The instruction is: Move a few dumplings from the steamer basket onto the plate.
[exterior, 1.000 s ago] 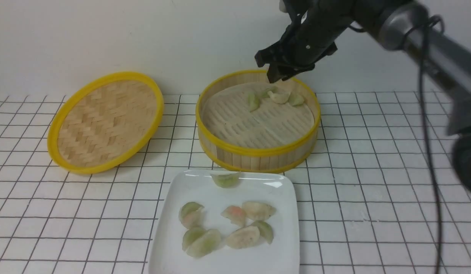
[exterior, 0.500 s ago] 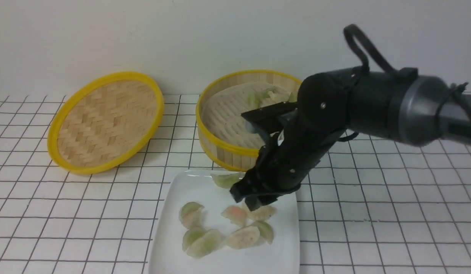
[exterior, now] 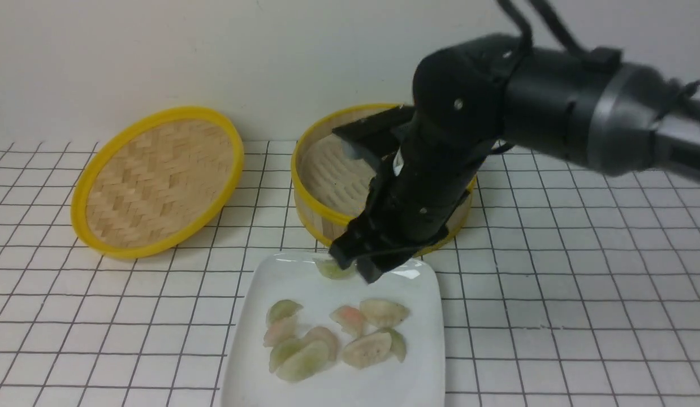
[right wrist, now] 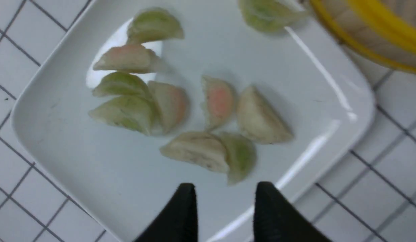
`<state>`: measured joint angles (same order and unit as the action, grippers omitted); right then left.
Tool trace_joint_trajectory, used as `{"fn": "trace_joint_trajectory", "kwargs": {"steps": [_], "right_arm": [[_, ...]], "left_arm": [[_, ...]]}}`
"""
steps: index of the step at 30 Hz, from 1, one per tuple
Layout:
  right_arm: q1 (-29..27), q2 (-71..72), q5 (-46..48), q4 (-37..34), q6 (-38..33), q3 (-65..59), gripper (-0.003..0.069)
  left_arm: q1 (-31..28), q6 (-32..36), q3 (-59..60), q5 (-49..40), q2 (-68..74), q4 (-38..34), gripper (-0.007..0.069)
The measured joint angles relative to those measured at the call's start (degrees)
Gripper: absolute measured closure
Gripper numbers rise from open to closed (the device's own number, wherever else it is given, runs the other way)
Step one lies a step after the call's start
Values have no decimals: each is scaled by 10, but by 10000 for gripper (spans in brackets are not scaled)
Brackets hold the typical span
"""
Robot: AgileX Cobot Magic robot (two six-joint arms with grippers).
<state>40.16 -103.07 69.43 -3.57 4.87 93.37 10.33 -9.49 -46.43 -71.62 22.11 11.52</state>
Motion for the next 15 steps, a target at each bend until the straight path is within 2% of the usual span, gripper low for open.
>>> {"fn": "trace_joint_trajectory", "kwargs": {"steps": [2, 5, 10, 14, 15], "right_arm": [[0, 57, 9, 40, 30, -4, 589], [0, 171, 9, 77, 72, -35, 653], [0, 423, -67, 95, 137, -183, 672], [0, 647, -231, 104, 145, -375, 673], [0, 667, -240, 105, 145, -385, 673]], "left_arm": [[0, 0, 0, 6, 0, -1, 631], [0, 0, 0, 18, 0, -4, 631], [0, 0, 0, 49, 0, -17, 631], [0, 0, 0, 67, 0, -41, 631], [0, 0, 0, 67, 0, -44, 631]]}}
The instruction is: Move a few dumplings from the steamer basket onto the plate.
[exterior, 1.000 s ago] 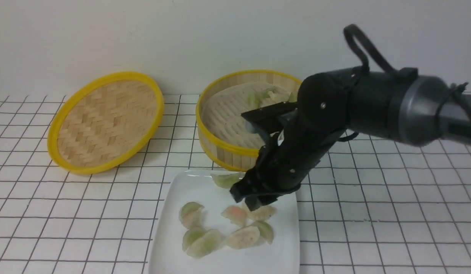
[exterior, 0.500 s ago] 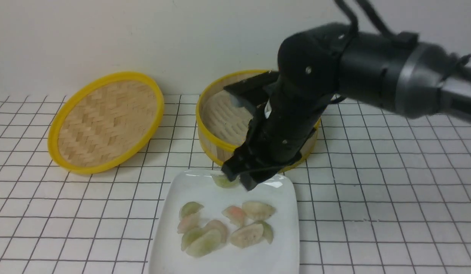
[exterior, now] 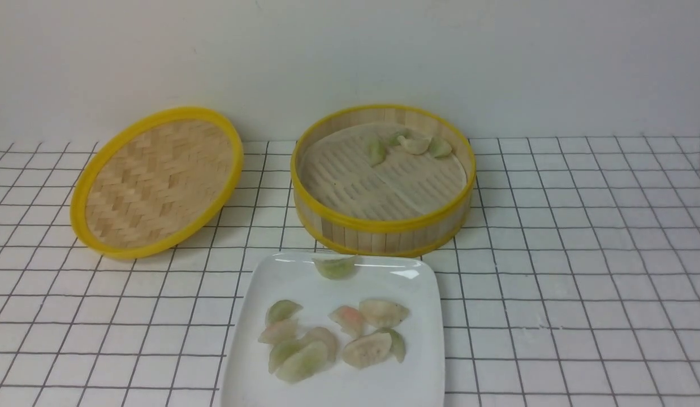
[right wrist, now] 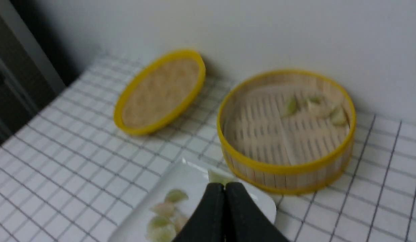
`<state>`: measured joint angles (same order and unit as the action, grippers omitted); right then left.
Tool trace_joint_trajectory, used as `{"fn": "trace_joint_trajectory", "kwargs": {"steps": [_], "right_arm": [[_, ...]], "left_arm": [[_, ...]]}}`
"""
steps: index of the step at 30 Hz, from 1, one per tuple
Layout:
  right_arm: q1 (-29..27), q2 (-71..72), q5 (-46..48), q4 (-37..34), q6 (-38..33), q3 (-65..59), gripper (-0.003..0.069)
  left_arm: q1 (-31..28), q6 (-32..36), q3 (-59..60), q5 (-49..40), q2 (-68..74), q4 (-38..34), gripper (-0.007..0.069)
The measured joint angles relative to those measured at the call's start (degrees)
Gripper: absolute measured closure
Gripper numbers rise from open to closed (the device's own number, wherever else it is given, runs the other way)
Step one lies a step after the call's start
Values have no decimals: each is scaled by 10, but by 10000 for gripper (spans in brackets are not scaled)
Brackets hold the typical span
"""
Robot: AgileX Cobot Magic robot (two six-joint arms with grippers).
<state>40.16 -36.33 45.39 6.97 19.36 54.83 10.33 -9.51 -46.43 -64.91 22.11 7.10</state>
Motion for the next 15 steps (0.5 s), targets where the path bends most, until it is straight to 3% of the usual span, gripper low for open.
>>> {"fn": "trace_joint_trajectory", "kwargs": {"steps": [1, 4, 9, 15], "right_arm": [[0, 80, -80, 12, 2, -90, 673], [0, 213, -187, 20, 28, -218, 673], [0, 352, -259, 51, 98, -325, 673], [0, 370, -312, 93, 136, -347, 673]], "left_arm": [[0, 0, 0, 4, 0, -11, 631], [0, 0, 0, 17, 0, -27, 631], [0, 2, 0, 43, -1, -31, 631], [-1, 6, 44, 100, -77, -40, 631]]}}
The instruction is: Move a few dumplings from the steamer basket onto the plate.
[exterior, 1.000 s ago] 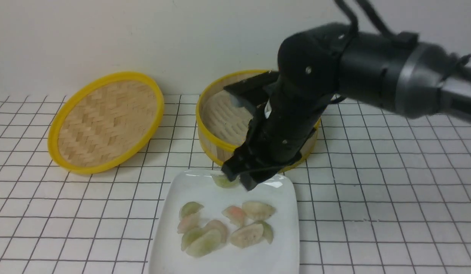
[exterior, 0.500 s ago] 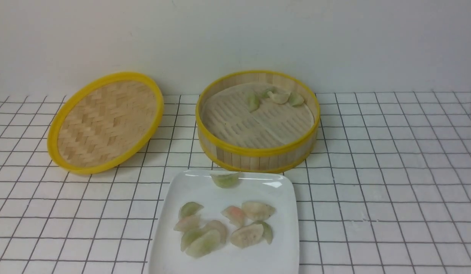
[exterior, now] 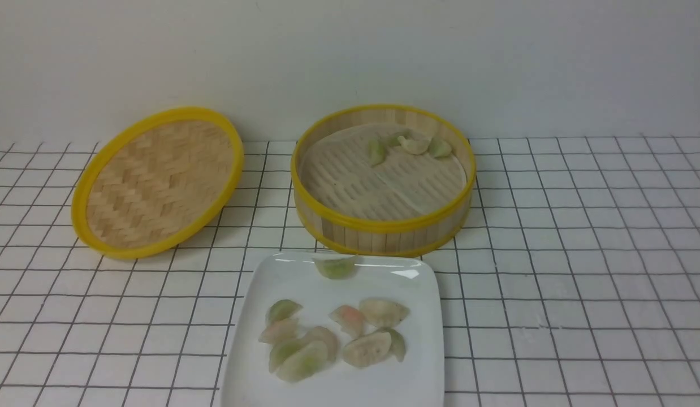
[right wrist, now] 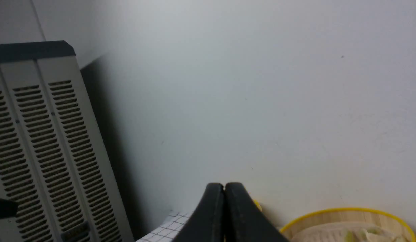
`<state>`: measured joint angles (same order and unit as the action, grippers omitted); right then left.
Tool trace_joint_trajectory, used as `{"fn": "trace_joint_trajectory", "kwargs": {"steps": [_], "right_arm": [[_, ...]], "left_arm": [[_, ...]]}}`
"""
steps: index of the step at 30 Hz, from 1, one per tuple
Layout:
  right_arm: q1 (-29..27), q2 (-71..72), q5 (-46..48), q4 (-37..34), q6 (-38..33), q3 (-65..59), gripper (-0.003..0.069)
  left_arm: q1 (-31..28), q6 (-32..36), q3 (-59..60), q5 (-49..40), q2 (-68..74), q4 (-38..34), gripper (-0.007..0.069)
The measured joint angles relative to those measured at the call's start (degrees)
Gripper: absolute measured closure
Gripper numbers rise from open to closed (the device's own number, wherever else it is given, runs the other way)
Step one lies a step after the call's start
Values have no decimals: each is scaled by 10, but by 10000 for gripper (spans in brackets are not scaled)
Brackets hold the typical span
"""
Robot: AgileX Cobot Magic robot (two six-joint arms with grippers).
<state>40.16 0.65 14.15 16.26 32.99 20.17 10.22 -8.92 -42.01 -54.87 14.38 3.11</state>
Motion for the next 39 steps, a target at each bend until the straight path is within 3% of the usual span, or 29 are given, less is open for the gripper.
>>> {"fn": "trace_joint_trajectory", "kwargs": {"steps": [7, 26, 33, 36, 39], "right_arm": [[0, 0, -2, 3, 4, -1, 673], [0, 2, -4, 4, 4, -1, 673], [0, 2, -4, 4, 4, -1, 673], [0, 2, -4, 4, 4, -1, 673], [0, 2, -4, 4, 4, -1, 673]], "left_arm": [[0, 0, 91, -2, -153, -14, 631], [0, 5, 141, -7, -155, -17, 631], [-33, 56, 258, 285, -155, -19, 631], [-73, 63, 339, 366, -155, -24, 631], [-104, 65, 419, 381, -154, -26, 631]]}}
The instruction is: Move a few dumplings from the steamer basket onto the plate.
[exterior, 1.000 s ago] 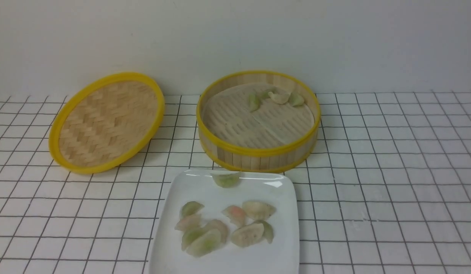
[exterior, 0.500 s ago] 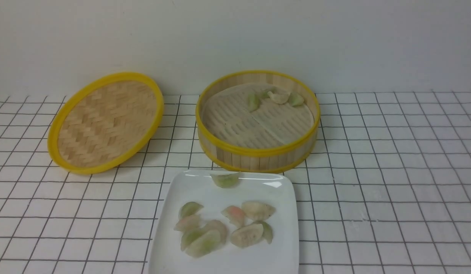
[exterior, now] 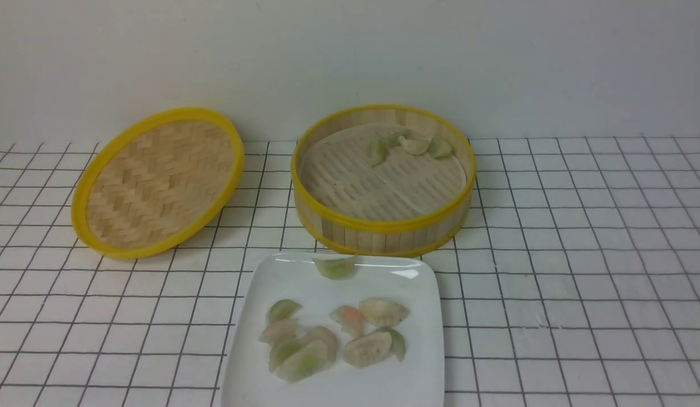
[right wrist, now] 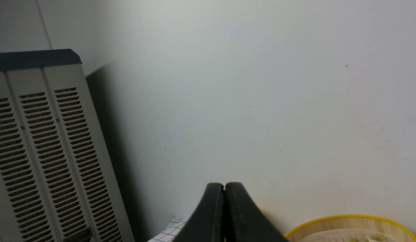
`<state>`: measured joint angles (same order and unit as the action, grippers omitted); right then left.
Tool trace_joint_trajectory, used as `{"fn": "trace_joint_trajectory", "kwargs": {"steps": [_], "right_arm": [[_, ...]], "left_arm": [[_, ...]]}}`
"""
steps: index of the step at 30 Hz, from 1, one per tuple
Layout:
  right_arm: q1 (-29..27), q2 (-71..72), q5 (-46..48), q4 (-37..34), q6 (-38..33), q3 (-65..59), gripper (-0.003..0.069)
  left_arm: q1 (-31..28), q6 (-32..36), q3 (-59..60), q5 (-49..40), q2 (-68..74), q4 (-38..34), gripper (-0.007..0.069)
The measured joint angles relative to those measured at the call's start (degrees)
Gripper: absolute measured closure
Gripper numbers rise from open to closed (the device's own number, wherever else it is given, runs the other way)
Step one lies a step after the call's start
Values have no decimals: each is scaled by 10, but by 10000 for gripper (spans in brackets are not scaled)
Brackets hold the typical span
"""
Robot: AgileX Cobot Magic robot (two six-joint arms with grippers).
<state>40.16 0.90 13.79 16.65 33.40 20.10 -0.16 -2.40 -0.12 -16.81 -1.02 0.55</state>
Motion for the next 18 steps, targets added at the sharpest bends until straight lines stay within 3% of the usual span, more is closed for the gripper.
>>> {"fn": "trace_joint_trajectory", "kwargs": {"steps": [4, 18], "right_arm": [[0, 1, 0, 0, 0, 0, 673], [0, 1, -1, 0, 0, 0, 673]], "left_arm": [[3, 0, 17, -53, 0, 0, 631], [20, 0, 17, -53, 0, -2, 631]]}}
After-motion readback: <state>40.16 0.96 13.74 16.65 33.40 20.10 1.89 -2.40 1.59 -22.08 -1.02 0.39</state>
